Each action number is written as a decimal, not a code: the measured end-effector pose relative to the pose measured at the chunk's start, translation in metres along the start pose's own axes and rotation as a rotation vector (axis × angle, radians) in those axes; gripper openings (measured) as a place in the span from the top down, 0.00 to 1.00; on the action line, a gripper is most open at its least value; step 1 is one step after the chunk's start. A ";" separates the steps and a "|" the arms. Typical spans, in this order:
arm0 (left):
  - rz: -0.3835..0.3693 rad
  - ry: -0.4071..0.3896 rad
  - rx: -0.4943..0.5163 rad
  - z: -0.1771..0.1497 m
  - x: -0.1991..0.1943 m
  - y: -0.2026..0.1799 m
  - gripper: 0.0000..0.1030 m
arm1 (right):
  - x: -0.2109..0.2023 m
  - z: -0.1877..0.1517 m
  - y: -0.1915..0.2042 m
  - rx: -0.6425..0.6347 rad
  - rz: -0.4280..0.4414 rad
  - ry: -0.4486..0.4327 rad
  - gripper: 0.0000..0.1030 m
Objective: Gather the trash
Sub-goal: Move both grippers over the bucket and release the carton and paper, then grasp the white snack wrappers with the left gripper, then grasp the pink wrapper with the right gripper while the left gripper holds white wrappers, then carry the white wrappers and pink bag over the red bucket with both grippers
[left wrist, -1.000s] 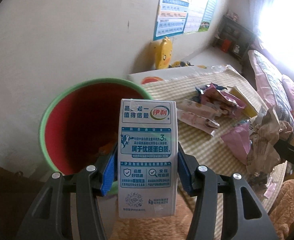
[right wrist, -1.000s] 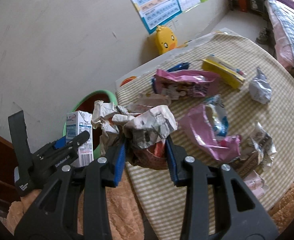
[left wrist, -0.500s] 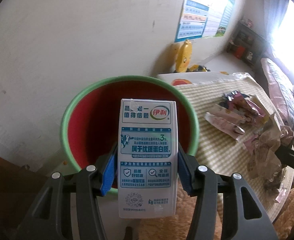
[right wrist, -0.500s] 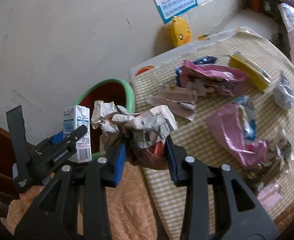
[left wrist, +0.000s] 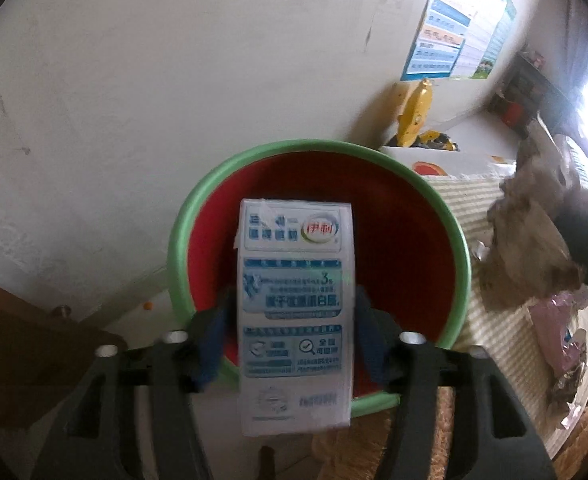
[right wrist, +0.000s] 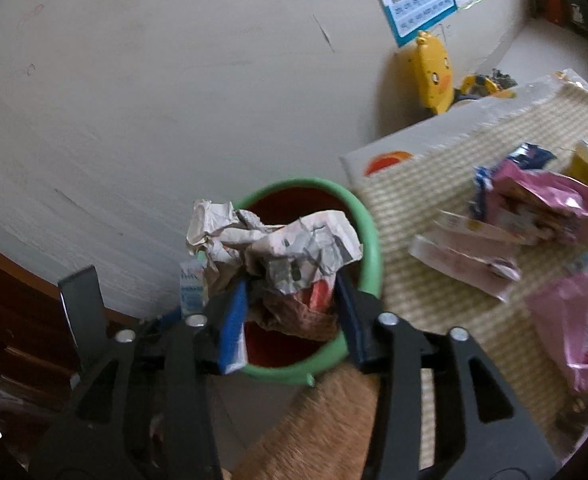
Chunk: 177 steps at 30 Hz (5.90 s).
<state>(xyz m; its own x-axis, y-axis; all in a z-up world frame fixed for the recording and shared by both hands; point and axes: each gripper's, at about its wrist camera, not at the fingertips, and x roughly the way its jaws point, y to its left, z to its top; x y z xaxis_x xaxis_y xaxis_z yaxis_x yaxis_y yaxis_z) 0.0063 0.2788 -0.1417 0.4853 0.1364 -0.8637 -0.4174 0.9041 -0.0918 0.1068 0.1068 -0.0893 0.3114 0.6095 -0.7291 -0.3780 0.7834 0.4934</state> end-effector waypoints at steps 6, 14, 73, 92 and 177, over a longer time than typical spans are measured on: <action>0.006 -0.026 -0.016 -0.001 -0.005 0.000 0.28 | -0.009 0.001 -0.002 0.007 0.016 -0.024 0.38; -0.028 -0.038 0.049 -0.006 -0.012 -0.027 0.28 | -0.058 -0.034 -0.052 0.030 -0.088 -0.012 0.35; -0.215 0.202 0.411 -0.064 0.025 -0.237 0.80 | -0.196 -0.141 -0.249 0.462 -0.339 -0.184 0.35; -0.236 0.174 0.427 -0.080 0.014 -0.235 0.83 | -0.167 -0.118 -0.217 0.256 -0.390 -0.129 0.35; -0.261 -0.039 0.260 -0.039 -0.048 -0.177 0.81 | -0.183 -0.085 -0.139 0.207 -0.118 -0.203 0.86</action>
<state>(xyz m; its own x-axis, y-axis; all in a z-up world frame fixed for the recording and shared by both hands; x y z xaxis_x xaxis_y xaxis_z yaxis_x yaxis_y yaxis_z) 0.0267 0.0967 -0.1037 0.5806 -0.1014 -0.8079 -0.0694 0.9824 -0.1732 0.0281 -0.1240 -0.0652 0.5178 0.5088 -0.6877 -0.1496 0.8454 0.5128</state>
